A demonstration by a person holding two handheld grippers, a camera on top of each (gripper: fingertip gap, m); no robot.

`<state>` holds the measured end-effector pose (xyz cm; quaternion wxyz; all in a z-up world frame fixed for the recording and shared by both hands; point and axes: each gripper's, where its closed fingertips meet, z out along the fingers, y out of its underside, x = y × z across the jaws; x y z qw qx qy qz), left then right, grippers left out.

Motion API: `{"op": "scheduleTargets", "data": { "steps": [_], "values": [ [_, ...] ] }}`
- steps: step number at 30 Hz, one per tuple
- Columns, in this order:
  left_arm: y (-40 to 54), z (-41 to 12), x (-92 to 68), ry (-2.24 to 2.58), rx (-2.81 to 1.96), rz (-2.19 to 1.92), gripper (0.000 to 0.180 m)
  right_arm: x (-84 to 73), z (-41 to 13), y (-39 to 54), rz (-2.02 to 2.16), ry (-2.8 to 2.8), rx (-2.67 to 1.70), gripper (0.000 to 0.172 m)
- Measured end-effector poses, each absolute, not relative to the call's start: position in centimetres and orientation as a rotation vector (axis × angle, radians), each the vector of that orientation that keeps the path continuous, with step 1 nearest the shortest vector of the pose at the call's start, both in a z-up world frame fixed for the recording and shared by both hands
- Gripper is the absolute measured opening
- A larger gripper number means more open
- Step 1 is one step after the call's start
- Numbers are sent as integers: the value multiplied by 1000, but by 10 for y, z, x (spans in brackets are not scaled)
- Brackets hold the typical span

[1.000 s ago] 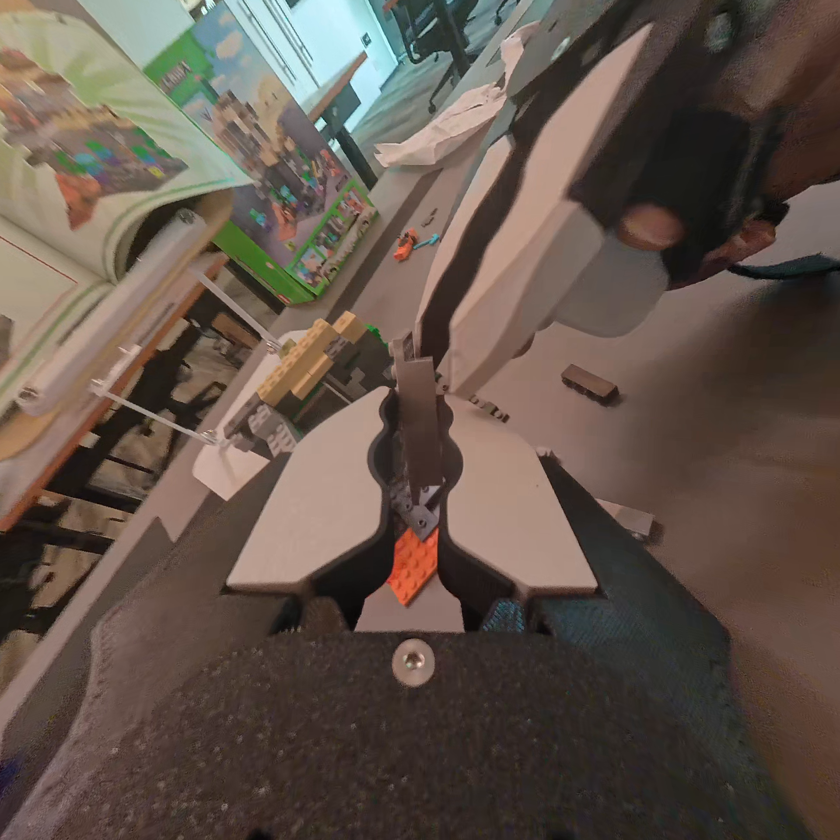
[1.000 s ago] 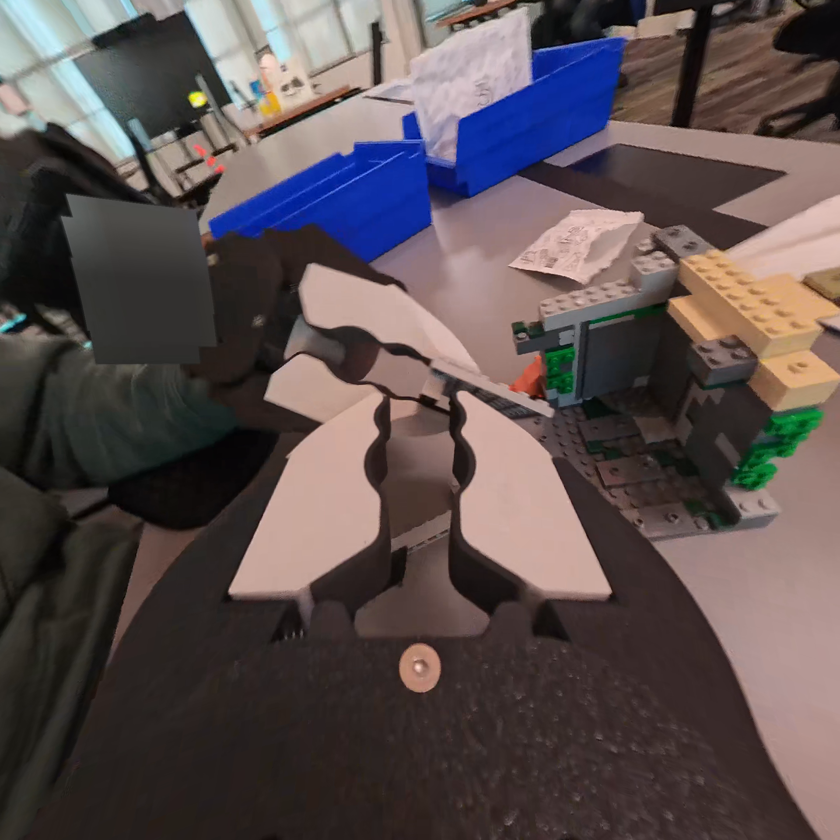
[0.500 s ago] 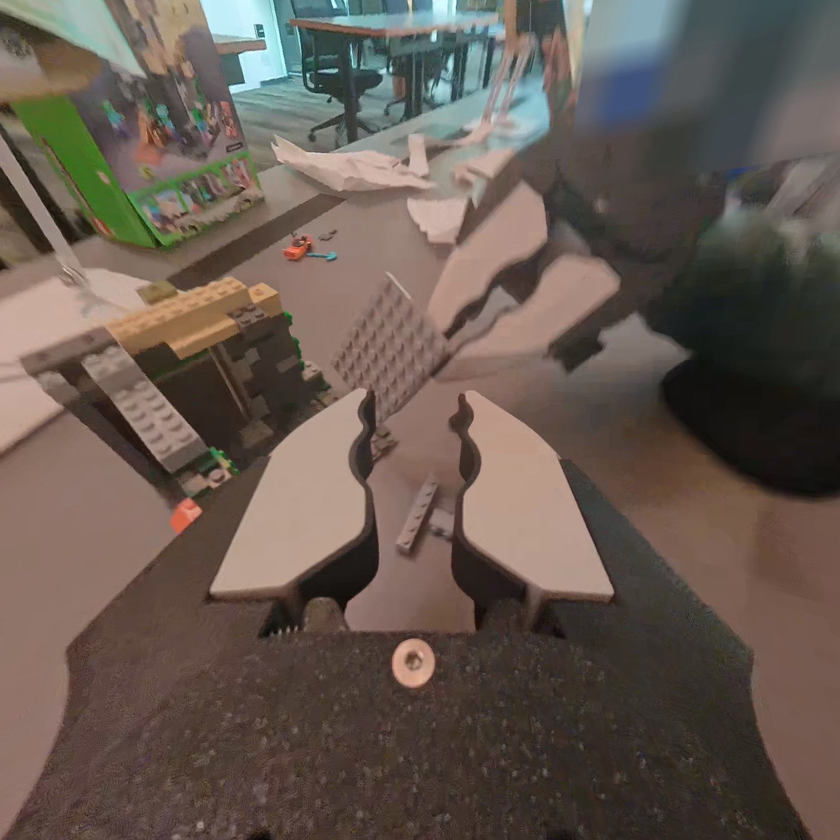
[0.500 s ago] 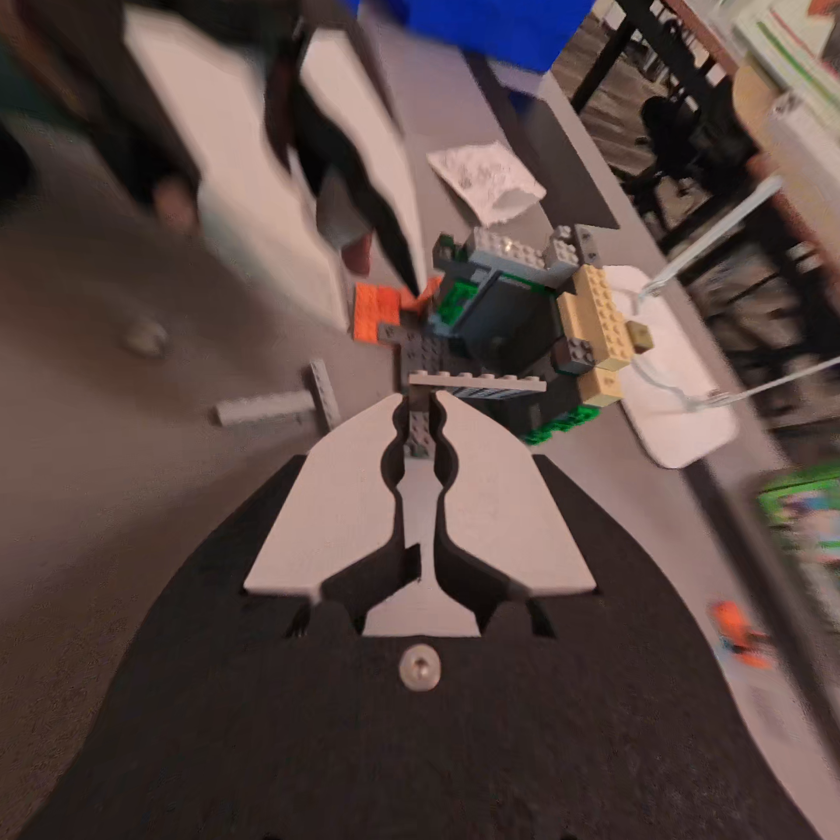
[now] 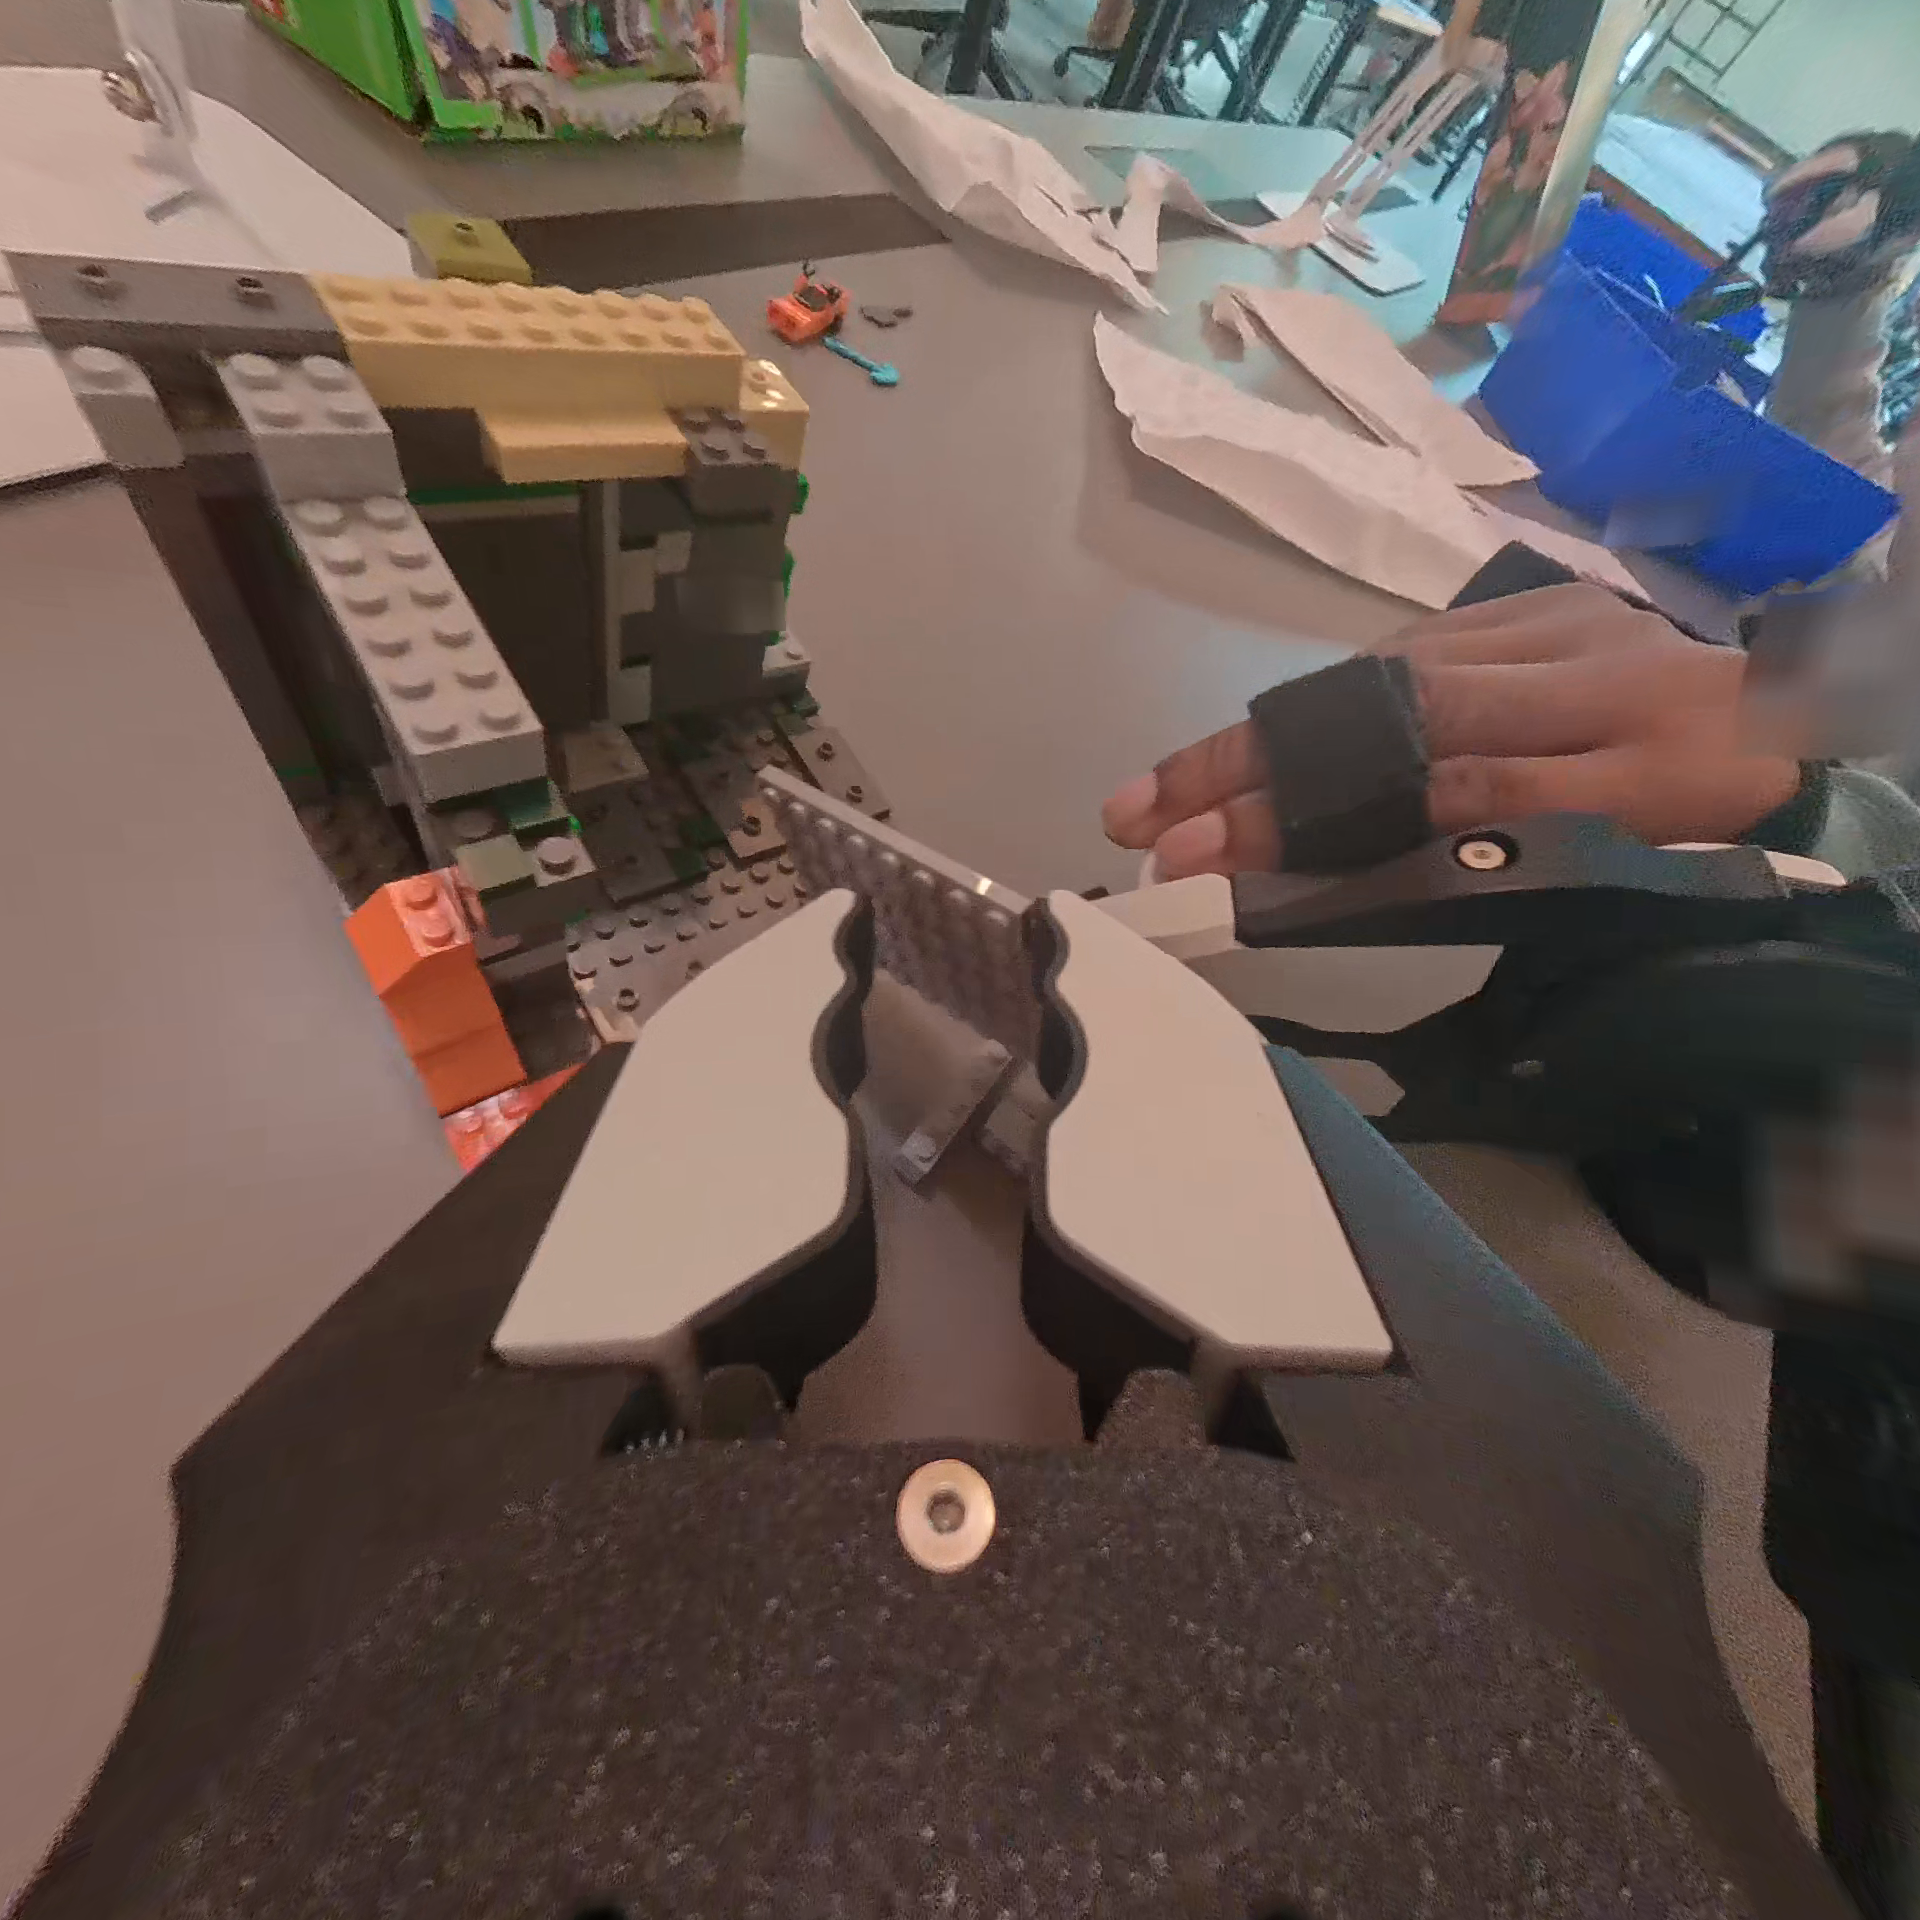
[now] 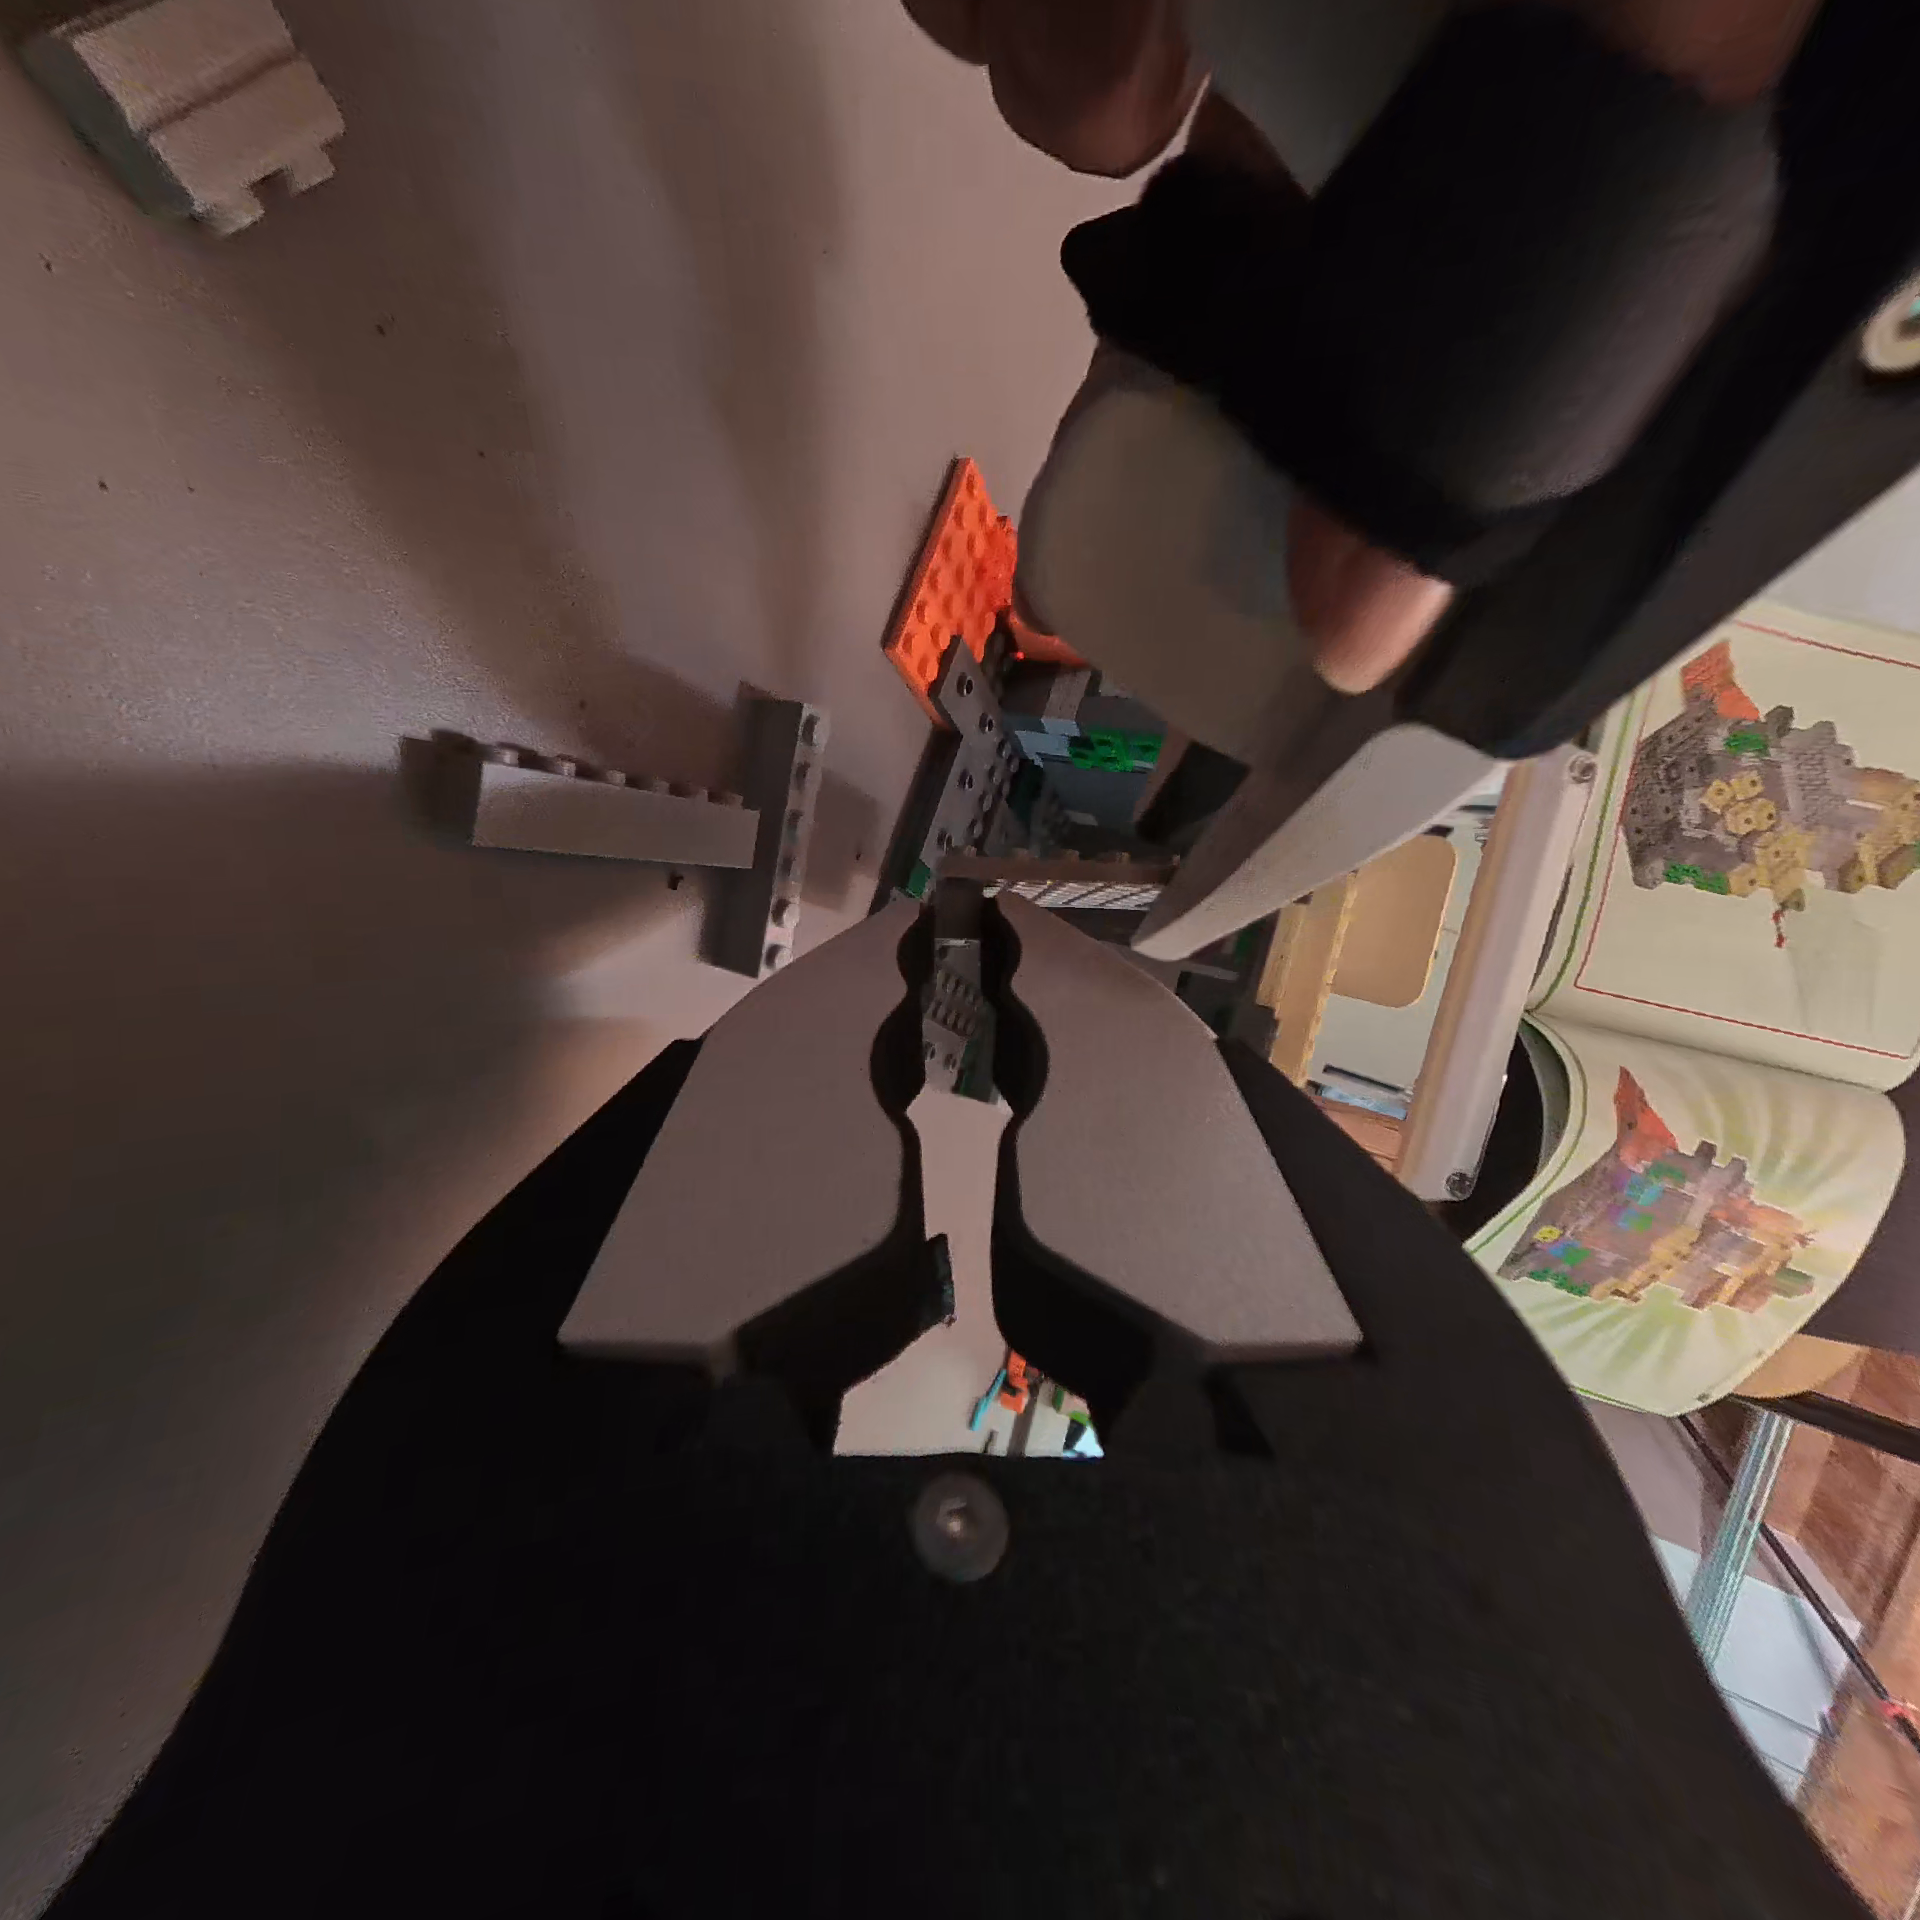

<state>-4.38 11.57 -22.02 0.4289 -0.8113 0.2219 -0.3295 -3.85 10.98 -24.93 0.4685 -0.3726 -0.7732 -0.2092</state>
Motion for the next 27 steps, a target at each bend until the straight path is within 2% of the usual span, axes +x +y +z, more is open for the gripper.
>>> {"op": "scheduleTargets", "data": {
  "steps": [5,11,14,18,21,24,27],
  "values": [
    [114,-216,-45,603,-2003,-759,10,-41,-246,112,-512,-1850,-915,8],
    [115,-196,-50,604,-1891,-763,4,-46,-225,112,-433,-1705,-886,8],
    [118,-188,-54,622,-1828,-667,4,-43,-215,111,-79,-1584,-1124,10],
    [120,-170,-62,626,-1719,-565,4,-43,-199,101,700,-1322,-1541,25],
    [117,-157,-61,658,-1620,-498,4,-42,-182,104,1226,-1020,-1709,27],
    [109,-148,-53,736,-1522,-437,4,-38,-174,111,1500,-819,-1745,26],
    [100,-140,-45,815,-1405,-352,4,-34,-165,112,1652,-716,-1735,18]
  ]
}}
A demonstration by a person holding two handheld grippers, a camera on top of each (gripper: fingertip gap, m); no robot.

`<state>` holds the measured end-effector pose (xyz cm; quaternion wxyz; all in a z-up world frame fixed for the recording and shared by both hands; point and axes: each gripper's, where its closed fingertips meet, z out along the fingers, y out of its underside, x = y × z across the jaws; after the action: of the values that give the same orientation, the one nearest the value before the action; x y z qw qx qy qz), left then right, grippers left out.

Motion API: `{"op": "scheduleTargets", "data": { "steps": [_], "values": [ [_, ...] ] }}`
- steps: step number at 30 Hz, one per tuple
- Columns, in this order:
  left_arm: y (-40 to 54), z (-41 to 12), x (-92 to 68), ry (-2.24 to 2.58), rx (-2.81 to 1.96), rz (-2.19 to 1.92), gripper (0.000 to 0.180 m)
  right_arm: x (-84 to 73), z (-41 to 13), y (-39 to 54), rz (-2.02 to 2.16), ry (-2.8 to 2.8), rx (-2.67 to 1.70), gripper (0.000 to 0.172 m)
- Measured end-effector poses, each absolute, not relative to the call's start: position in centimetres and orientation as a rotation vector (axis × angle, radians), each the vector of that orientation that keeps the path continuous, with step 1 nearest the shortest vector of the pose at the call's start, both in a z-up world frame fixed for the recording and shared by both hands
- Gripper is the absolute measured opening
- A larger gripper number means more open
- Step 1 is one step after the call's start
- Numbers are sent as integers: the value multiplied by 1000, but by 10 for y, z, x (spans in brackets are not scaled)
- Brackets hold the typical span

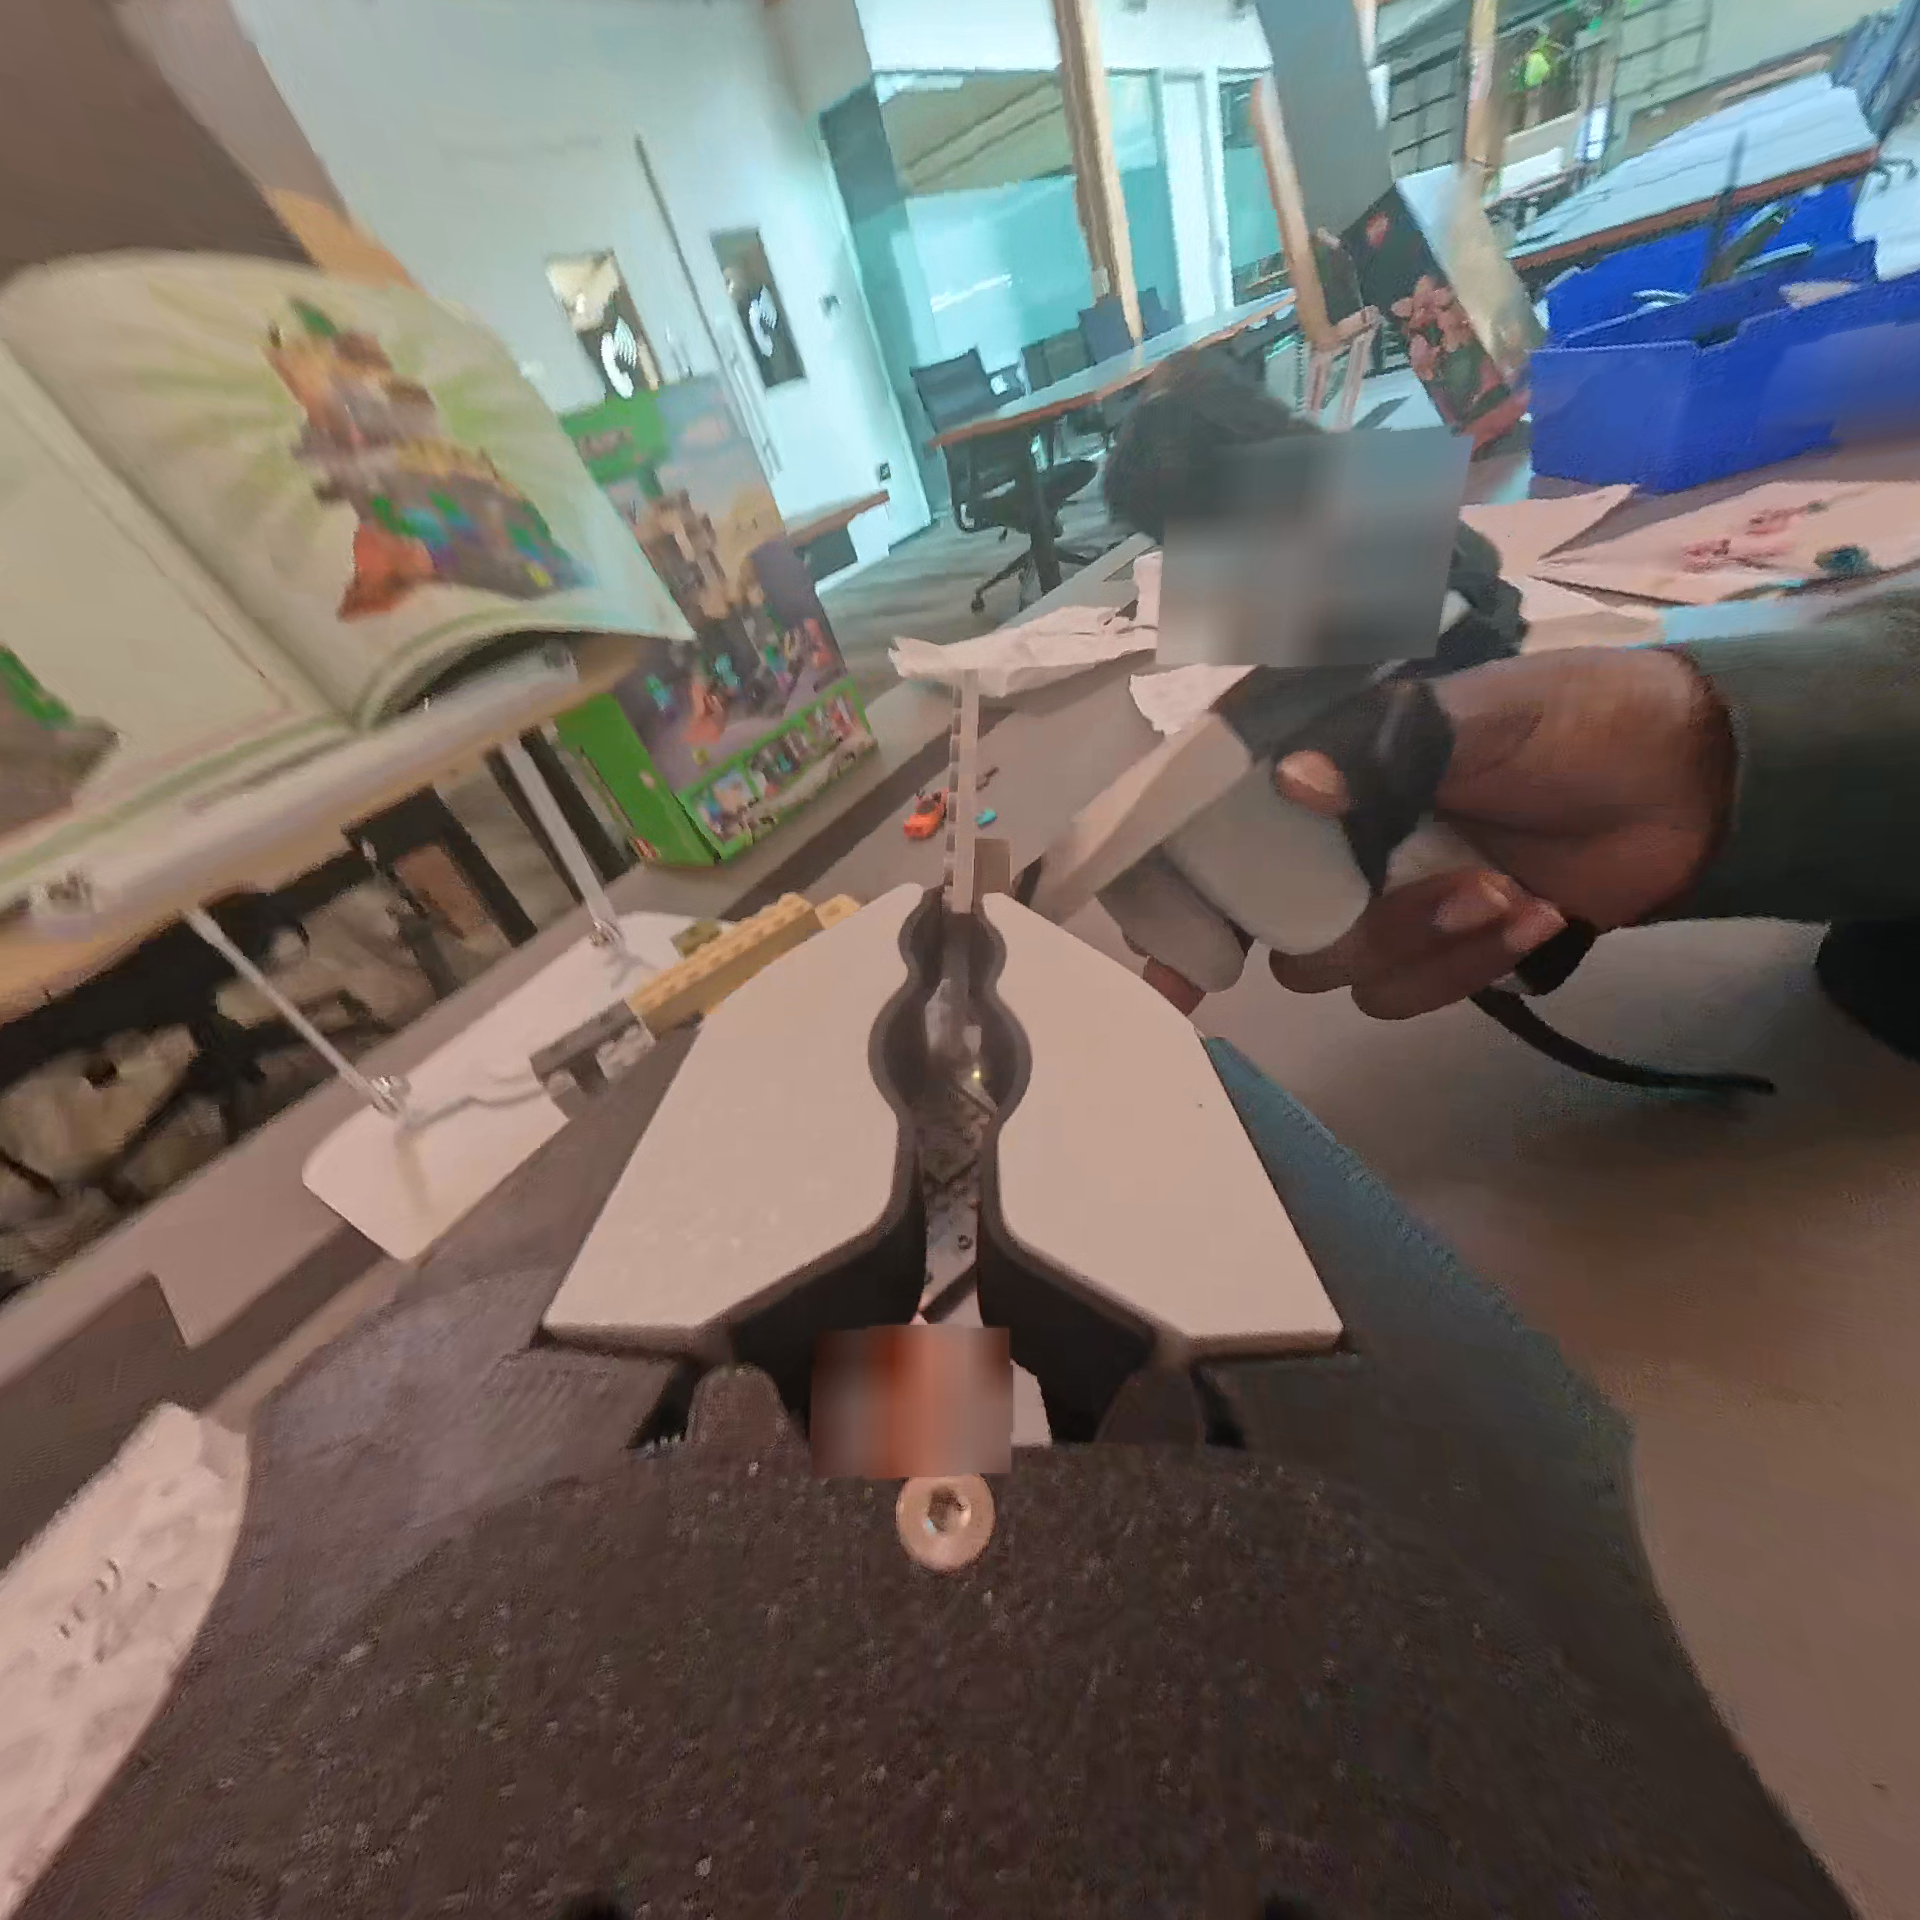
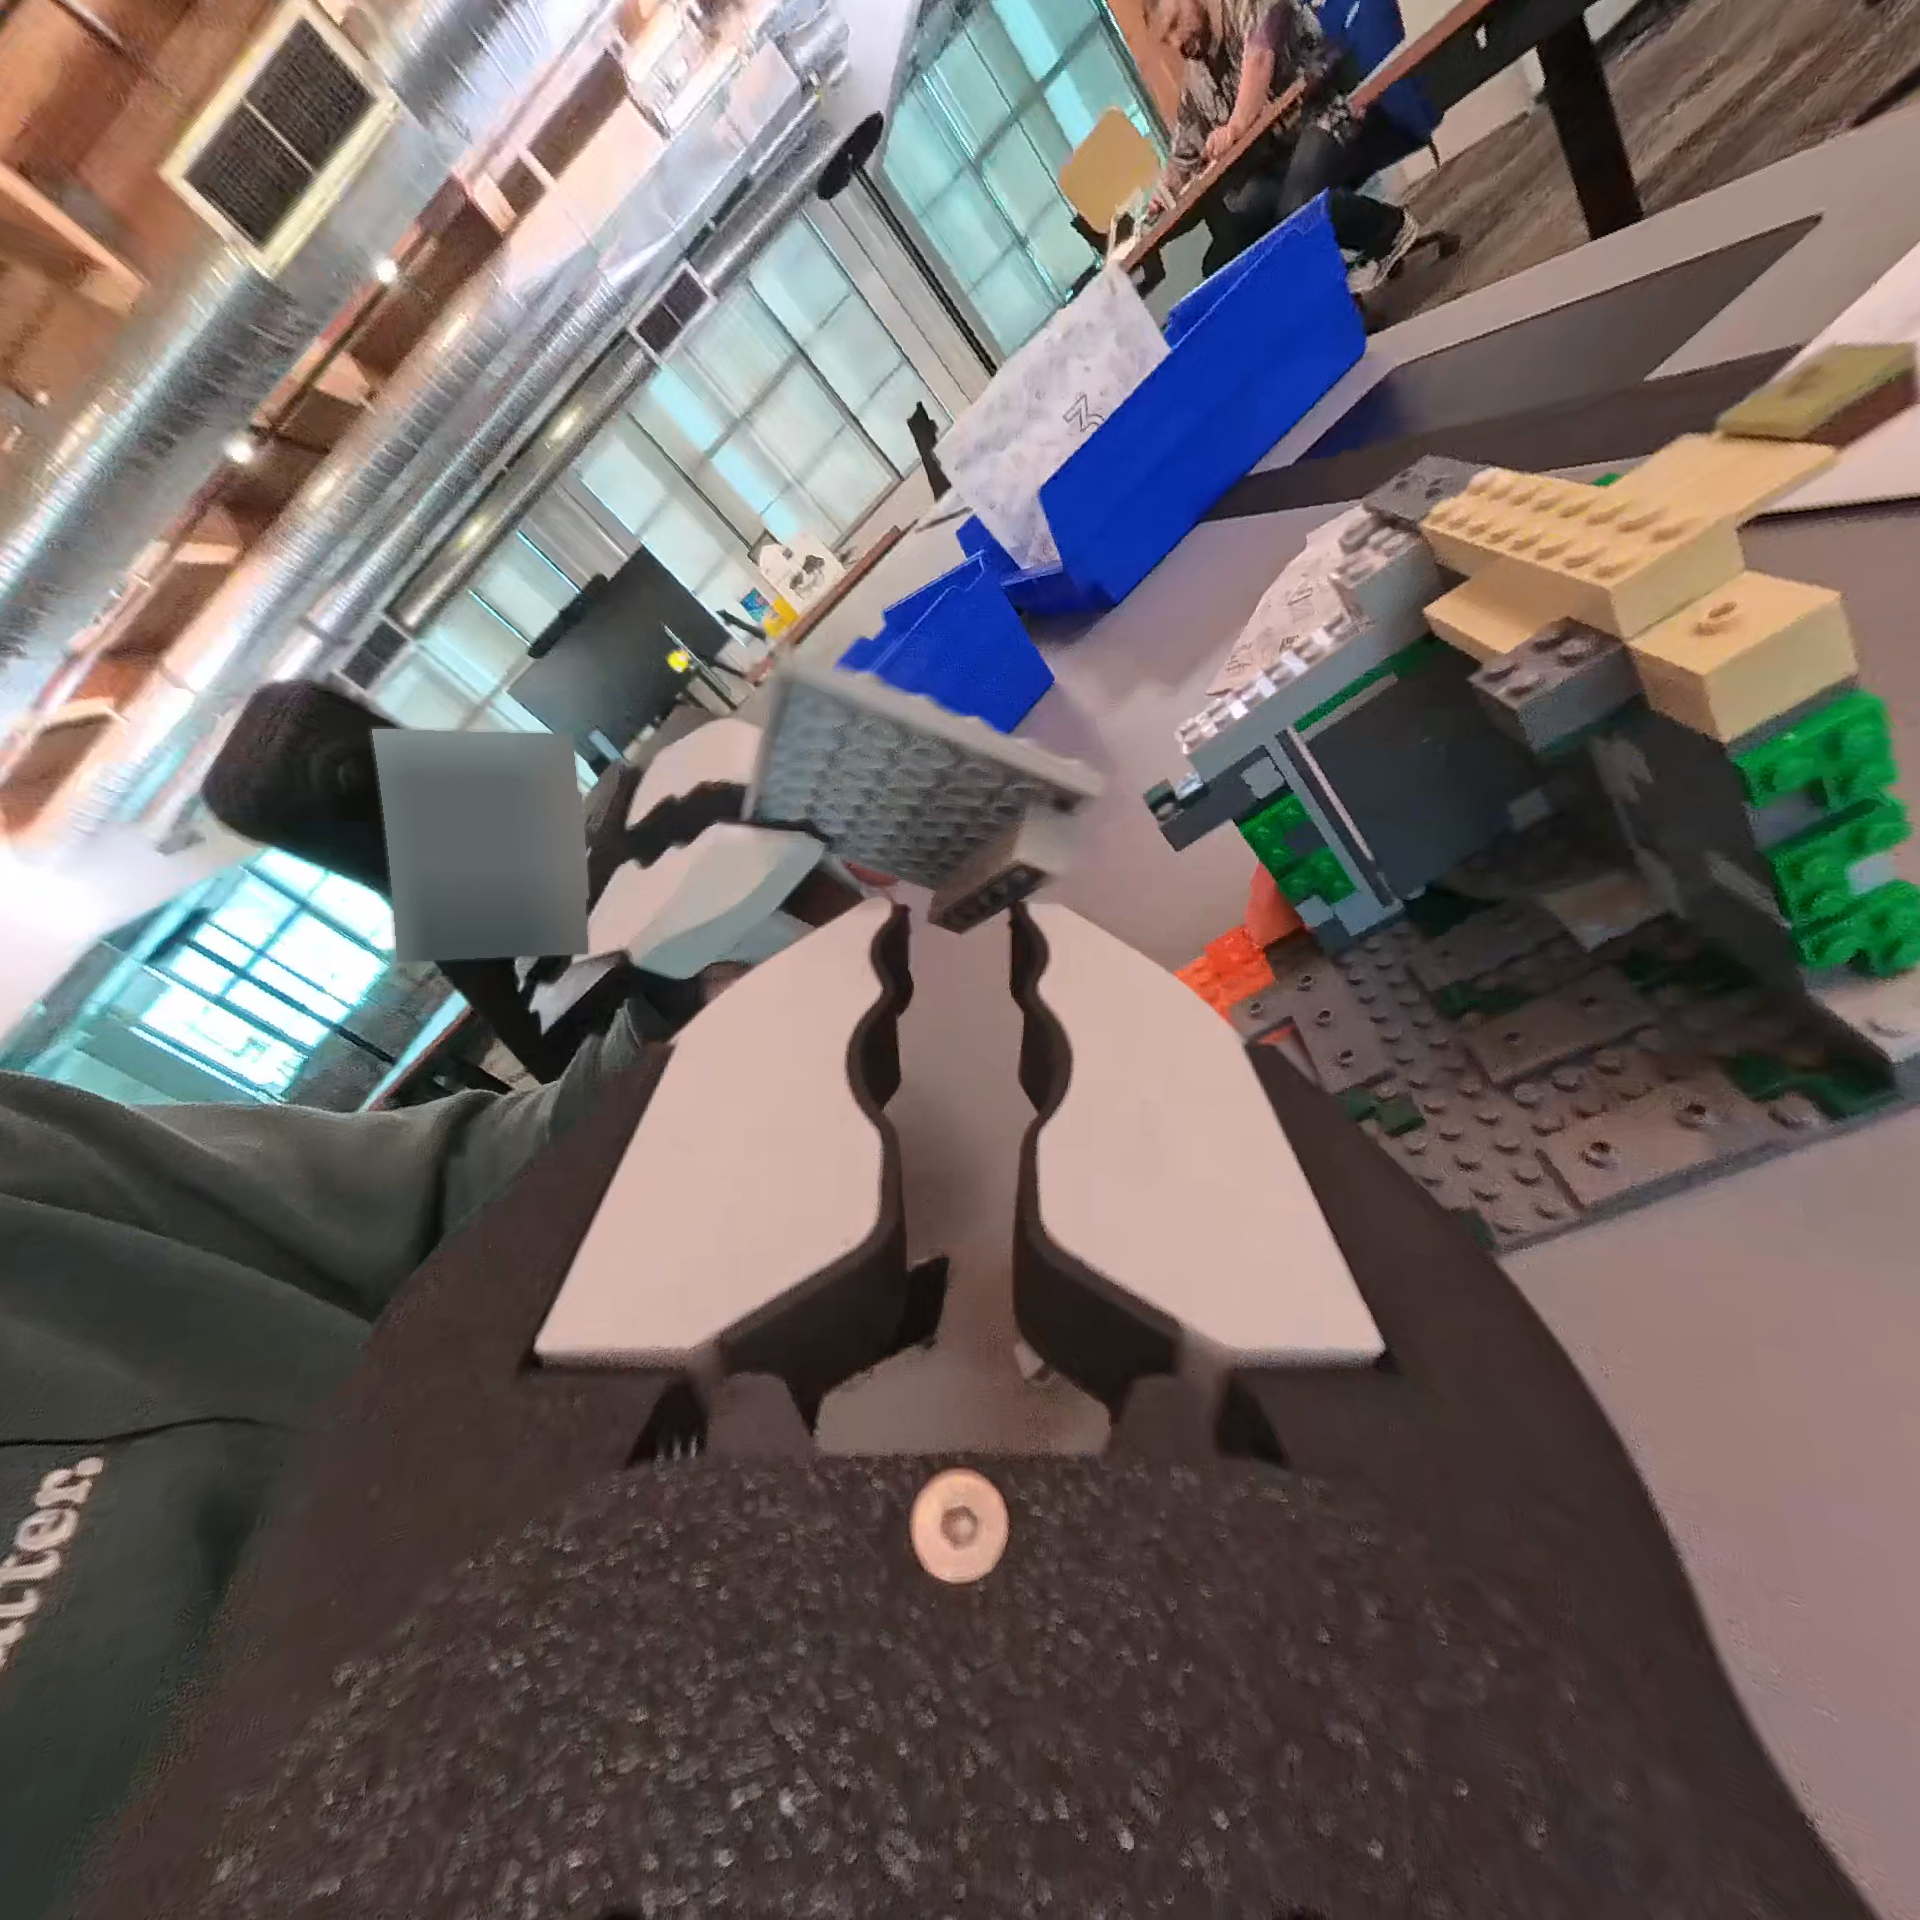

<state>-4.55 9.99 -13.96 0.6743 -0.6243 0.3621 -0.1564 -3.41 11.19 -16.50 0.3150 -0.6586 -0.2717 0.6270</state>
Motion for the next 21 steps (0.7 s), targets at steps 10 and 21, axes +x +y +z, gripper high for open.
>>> {"op": "scheduleTargets", "data": {
  "steps": [10,21],
  "values": [
    [86,-131,-36,885,-1326,-409,5,-30,-152,105,1832,-709,-1659,9],
    [103,-139,-60,728,-1526,-633,5,-22,-196,78,1030,-1530,-1519,8]
  ]
}}
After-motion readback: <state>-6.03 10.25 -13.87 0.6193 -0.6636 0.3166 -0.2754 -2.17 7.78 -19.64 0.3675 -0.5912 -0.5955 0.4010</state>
